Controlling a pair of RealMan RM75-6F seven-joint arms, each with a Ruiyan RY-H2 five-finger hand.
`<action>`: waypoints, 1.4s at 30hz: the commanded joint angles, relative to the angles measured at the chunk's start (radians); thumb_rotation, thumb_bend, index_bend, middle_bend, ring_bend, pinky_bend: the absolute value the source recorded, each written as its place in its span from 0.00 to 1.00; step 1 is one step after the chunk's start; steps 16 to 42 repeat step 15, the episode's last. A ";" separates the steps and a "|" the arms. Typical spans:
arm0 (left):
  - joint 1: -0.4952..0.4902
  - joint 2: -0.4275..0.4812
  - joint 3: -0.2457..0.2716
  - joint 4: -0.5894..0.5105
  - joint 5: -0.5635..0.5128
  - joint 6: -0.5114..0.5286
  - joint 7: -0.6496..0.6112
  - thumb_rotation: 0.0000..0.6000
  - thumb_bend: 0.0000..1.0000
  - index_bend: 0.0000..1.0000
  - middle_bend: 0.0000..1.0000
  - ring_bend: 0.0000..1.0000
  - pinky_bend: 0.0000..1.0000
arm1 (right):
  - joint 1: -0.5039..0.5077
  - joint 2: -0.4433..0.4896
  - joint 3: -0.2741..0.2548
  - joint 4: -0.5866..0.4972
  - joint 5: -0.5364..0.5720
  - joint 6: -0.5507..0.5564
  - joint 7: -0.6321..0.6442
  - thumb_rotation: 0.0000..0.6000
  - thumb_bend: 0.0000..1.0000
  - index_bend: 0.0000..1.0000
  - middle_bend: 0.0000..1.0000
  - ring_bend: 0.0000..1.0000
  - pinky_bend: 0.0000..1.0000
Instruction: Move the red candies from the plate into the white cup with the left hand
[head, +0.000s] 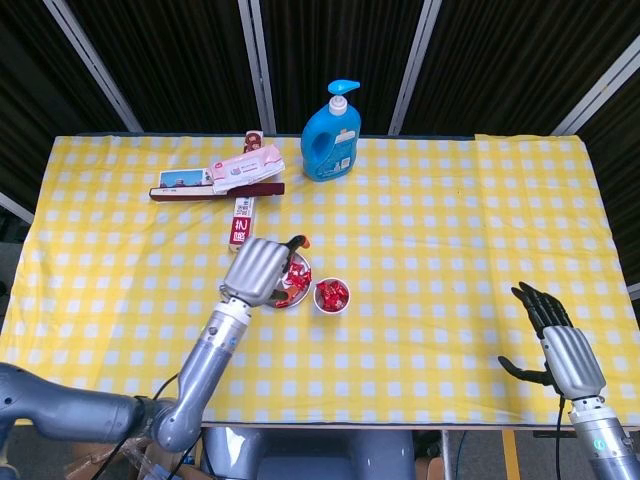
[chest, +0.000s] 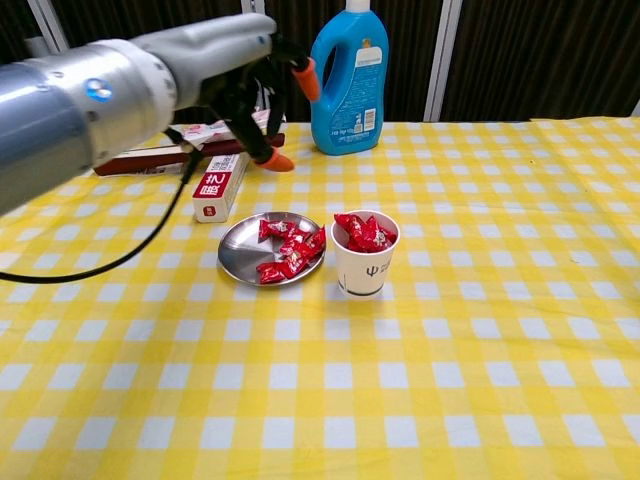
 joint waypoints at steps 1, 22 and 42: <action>0.120 0.112 0.119 -0.082 0.133 0.089 -0.060 1.00 0.19 0.11 0.25 0.36 0.43 | -0.001 -0.005 0.000 0.009 -0.008 0.008 -0.013 1.00 0.28 0.00 0.00 0.00 0.00; 0.551 0.384 0.533 0.025 0.504 0.381 -0.280 1.00 0.12 0.00 0.00 0.00 0.00 | -0.018 -0.067 0.015 0.058 -0.023 0.075 -0.212 1.00 0.28 0.00 0.00 0.00 0.00; 0.551 0.384 0.533 0.025 0.504 0.381 -0.280 1.00 0.12 0.00 0.00 0.00 0.00 | -0.018 -0.067 0.015 0.058 -0.023 0.075 -0.212 1.00 0.28 0.00 0.00 0.00 0.00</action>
